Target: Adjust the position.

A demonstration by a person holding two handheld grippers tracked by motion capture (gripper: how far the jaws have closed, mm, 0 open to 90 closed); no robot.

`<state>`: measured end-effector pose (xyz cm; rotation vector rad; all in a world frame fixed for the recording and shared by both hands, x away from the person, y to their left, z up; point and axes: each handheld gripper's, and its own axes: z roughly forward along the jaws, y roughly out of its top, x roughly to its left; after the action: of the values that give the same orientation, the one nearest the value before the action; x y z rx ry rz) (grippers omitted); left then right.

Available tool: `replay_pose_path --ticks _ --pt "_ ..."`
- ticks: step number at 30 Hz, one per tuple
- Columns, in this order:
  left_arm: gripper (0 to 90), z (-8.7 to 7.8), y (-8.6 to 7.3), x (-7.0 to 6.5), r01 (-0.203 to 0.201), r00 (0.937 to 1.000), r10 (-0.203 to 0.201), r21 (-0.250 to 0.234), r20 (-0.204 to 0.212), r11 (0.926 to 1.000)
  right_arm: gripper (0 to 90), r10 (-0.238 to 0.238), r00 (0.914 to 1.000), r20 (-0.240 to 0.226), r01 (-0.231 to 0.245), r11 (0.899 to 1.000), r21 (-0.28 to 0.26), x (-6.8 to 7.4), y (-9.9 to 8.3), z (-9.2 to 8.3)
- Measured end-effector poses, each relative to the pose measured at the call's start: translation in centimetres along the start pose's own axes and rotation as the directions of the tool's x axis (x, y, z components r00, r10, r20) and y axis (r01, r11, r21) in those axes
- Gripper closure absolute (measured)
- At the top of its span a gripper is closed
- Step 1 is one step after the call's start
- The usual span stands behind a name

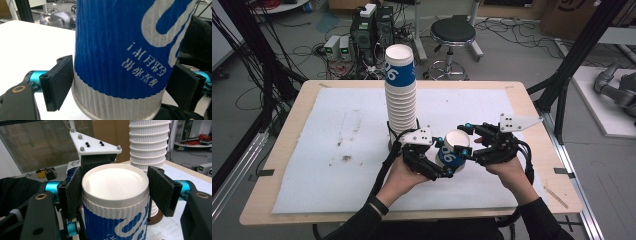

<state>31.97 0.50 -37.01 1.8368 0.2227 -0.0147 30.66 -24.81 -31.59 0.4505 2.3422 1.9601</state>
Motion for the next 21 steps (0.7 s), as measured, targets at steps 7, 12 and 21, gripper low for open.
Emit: replay_pose_path --ticks 7,12,21 --pt "17.7 -0.3 0.1 -0.1 -0.027 0.9996 0.027 0.024 0.003 0.9993 23.8 0.01 0.9999 0.014 -0.01 1.0 0.011 0.0 0.0 0.1" --pt "18.4 -0.6 0.5 -0.2 -0.047 0.9989 0.047 0.058 0.001 0.9972 21.5 0.01 0.9999 -0.002 -0.01 1.0 0.02 -0.1 0.4 -0.4" --pt "19.1 -1.1 1.4 -0.5 -0.071 0.997 0.076 0.185 -0.019 0.9801 21.2 -0.034 0.9994 0.009 0.032 0.992 0.118 0.2 1.3 -1.1"
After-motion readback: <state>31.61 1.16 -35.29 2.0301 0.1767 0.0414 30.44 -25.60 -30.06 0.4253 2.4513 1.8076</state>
